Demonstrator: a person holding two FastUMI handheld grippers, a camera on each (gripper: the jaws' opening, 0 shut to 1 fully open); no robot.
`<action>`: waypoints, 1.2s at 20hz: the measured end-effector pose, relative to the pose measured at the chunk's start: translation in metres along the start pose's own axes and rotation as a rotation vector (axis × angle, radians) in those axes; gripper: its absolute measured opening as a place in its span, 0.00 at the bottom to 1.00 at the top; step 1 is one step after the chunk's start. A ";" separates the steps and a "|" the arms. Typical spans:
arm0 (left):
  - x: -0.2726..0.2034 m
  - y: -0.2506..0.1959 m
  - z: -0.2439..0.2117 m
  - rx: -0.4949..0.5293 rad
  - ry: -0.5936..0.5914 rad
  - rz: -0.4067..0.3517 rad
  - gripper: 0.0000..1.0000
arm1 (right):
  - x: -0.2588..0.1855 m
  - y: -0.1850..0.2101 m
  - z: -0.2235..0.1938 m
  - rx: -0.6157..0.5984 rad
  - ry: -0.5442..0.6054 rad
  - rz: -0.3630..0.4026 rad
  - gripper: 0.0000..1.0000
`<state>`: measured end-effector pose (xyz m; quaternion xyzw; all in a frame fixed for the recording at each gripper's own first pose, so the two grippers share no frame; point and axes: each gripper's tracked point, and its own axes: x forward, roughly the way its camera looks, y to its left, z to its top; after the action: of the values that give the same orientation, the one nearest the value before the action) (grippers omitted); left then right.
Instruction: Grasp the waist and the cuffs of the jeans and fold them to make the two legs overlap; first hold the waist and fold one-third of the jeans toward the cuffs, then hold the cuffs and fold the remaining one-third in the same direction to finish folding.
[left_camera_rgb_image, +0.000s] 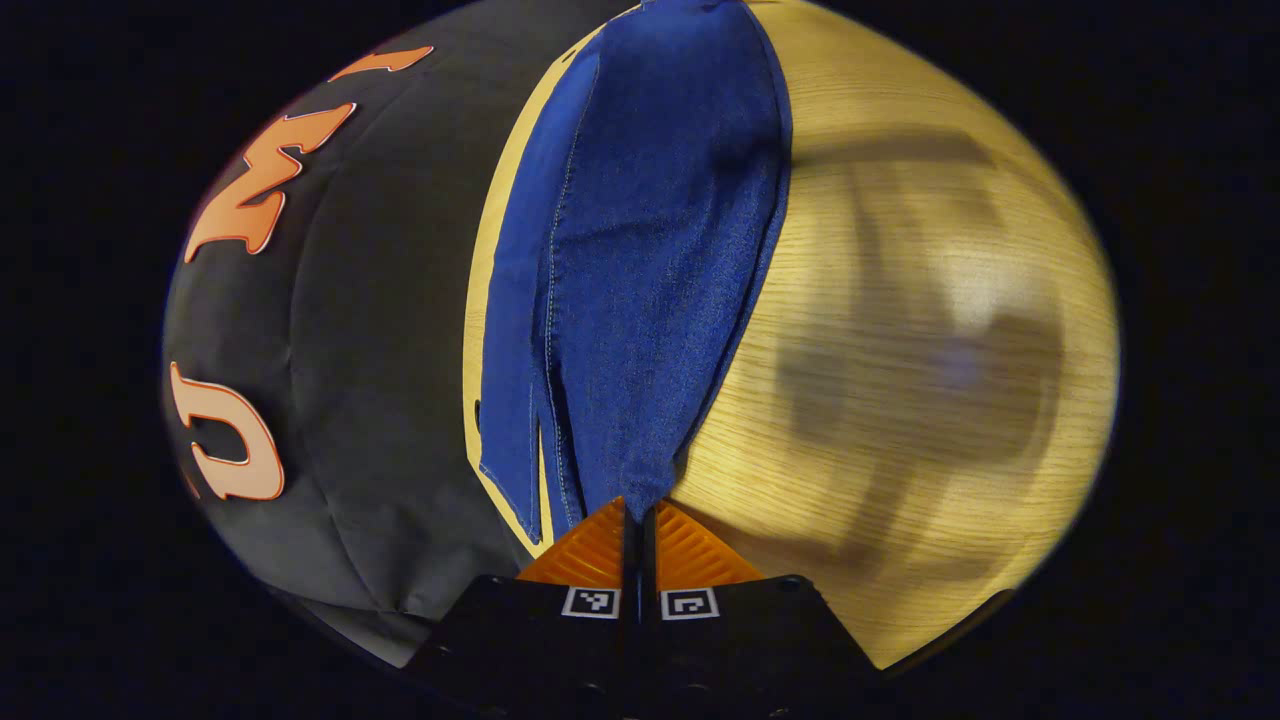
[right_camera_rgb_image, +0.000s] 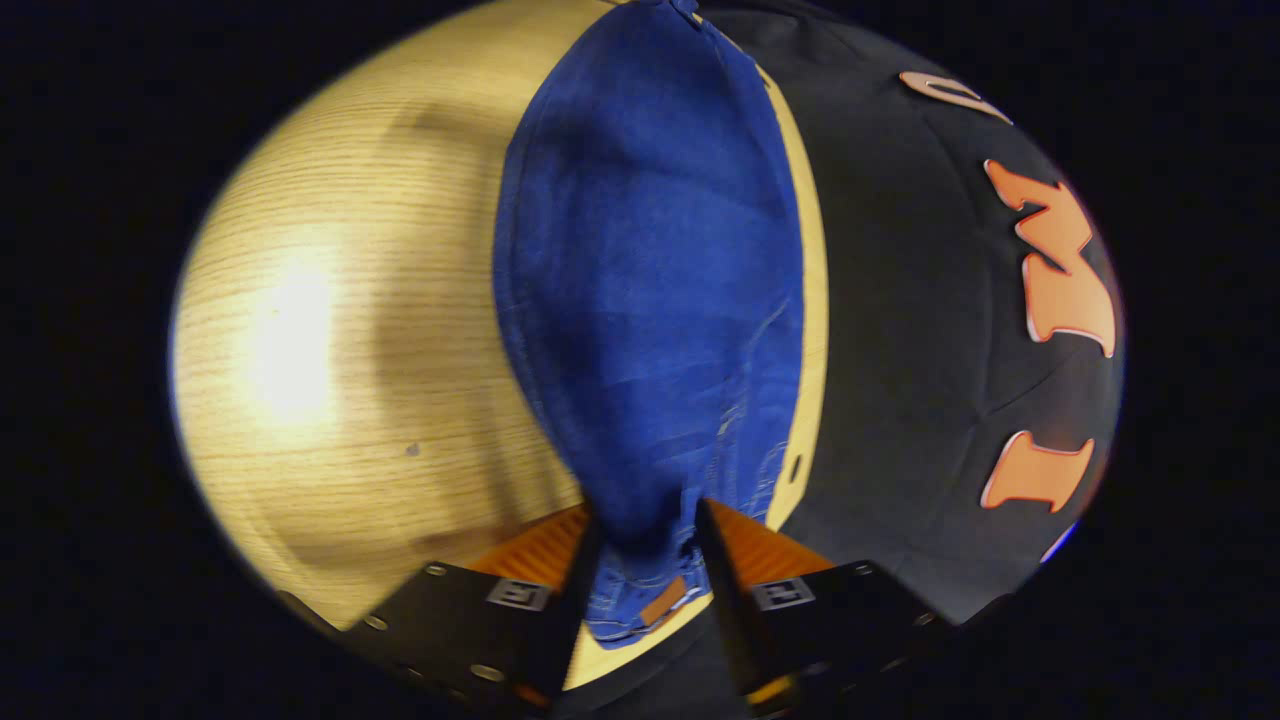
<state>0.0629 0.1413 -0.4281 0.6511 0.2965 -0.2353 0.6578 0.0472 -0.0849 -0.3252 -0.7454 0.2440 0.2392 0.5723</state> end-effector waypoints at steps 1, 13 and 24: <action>0.000 0.001 0.000 -0.002 0.000 -0.001 0.01 | 0.001 0.000 0.000 -0.025 0.007 -0.014 0.30; -0.001 -0.007 0.001 -0.010 -0.016 -0.091 0.01 | -0.013 0.000 0.003 0.062 -0.020 0.211 0.04; -0.021 -0.016 0.039 -0.040 0.034 -0.444 0.01 | -0.042 -0.072 0.006 0.140 -0.135 0.527 0.04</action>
<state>0.0407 0.1007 -0.4258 0.5607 0.4480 -0.3575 0.5975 0.0603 -0.0587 -0.2471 -0.5972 0.4067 0.4116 0.5555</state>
